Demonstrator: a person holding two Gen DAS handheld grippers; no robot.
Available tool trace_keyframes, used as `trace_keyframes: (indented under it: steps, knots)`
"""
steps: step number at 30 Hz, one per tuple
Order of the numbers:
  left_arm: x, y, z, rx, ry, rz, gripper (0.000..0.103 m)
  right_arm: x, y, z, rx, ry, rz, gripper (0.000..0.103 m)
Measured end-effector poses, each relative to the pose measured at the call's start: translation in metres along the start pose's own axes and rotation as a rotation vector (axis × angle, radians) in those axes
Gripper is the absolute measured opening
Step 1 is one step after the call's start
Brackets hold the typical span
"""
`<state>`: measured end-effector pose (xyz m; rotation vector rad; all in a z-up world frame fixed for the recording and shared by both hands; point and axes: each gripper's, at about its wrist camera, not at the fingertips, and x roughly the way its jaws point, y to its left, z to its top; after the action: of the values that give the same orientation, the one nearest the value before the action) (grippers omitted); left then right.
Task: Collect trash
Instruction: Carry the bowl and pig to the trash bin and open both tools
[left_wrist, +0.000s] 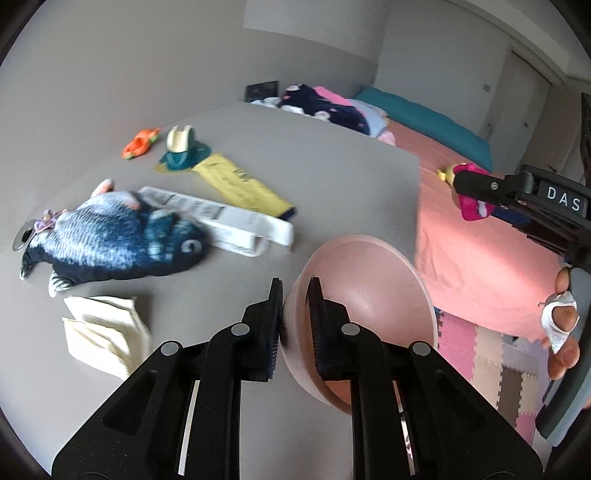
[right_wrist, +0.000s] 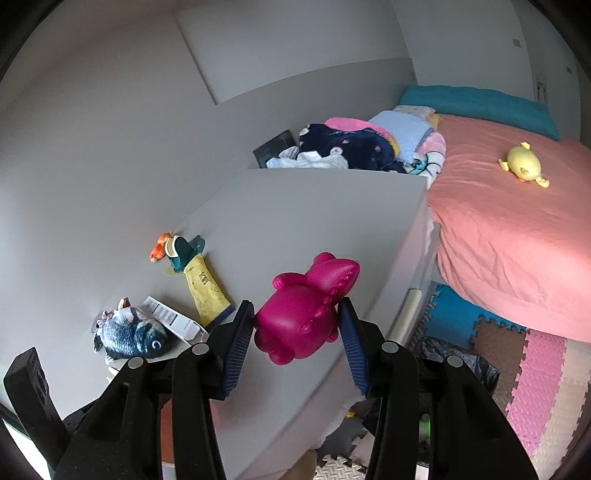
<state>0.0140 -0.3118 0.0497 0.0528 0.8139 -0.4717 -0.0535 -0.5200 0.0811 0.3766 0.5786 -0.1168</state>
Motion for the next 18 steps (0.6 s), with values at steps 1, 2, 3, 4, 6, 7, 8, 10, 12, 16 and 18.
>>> trace_keyframes:
  steps: [1,2,3,4,6,7,8,10,12,16,18]
  knots:
    - [-0.002,-0.006,0.000,0.007,-0.002,-0.006,0.014,-0.005,-0.005,-0.001,0.006,-0.003,0.001,0.049]
    - [-0.003,-0.014,0.000,0.017,-0.004,-0.014,0.014,-0.010,-0.009,-0.002,0.012,-0.007,-0.001,0.049]
    - [-0.004,-0.022,0.001,0.028,-0.006,-0.021,0.014,-0.015,-0.016,-0.003,0.019,-0.013,-0.004,0.049]
    - [-0.005,-0.028,0.001,0.038,-0.007,-0.027,0.014,-0.021,-0.022,-0.005,0.023,-0.018,-0.005,0.049]
    - [-0.005,-0.046,0.001,0.060,-0.005,-0.049,0.014,-0.032,-0.034,-0.006,0.037,-0.031,-0.014,0.049]
    - [-0.005,-0.054,0.002,0.072,-0.002,-0.061,0.014,-0.038,-0.041,-0.007,0.044,-0.037,-0.019,0.049]
    - [-0.004,-0.063,0.001,0.087,0.001,-0.068,0.014,-0.041,-0.046,-0.008,0.050,-0.042,-0.024,0.049]
    - [-0.001,-0.082,0.000,0.121,0.010,-0.082,0.014,-0.052,-0.062,-0.010,0.064,-0.056,-0.043,0.049]
    - [0.005,-0.102,-0.002,0.149,0.024,-0.105,0.014,-0.060,-0.078,-0.013,0.080,-0.064,-0.062,0.049]
    - [0.016,-0.134,-0.009,0.200,0.053,-0.132,0.014,-0.071,-0.109,-0.018,0.115,-0.069,-0.095,0.049]
    - [0.024,-0.150,-0.012,0.228,0.070,-0.140,0.014,-0.073,-0.124,-0.020,0.134,-0.069,-0.110,0.049]
